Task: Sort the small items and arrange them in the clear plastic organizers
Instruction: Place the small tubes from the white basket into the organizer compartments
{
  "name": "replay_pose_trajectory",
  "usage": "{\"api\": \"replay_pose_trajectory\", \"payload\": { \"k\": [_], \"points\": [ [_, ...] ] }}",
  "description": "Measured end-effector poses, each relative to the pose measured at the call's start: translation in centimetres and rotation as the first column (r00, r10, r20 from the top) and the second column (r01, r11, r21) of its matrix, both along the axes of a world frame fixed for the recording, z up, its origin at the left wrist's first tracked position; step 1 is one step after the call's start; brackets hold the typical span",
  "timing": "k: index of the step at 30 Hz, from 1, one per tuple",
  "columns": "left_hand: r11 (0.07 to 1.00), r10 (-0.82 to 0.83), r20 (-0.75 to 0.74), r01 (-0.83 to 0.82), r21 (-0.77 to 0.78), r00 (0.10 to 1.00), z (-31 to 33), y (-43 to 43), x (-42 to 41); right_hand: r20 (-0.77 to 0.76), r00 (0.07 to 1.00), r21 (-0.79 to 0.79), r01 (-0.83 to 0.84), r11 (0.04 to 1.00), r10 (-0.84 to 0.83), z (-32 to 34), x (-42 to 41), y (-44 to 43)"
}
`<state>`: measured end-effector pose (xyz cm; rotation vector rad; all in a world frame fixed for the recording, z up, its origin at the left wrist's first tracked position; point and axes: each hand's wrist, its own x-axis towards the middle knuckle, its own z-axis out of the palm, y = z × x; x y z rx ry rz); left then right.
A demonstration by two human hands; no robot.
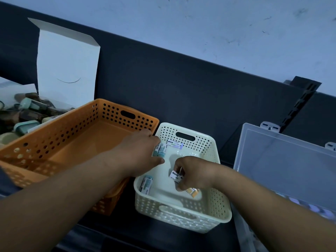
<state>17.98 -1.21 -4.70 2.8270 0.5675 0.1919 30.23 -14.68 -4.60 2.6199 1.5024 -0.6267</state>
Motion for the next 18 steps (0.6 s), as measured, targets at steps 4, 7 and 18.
{"api": "replay_pose_trajectory", "payload": {
  "k": [4,7,18],
  "points": [
    [0.995,-0.026,0.079,0.019,0.093,0.997,0.2,-0.2,0.1,-0.193,0.978,0.183,0.118,0.976,-0.082,0.8,0.4,-0.4],
    [0.995,-0.060,0.156,0.048,0.084,0.986,1.0,-1.0,0.2,-0.435,0.896,0.338,0.256,0.906,-0.091,2.2,0.3,-0.8],
    [0.757,0.065,0.321,0.163,-0.632,0.945,3.9,-5.0,2.1,-0.574,0.819,0.576,0.410,0.707,-0.007,5.3,0.8,-5.2]
  ]
}}
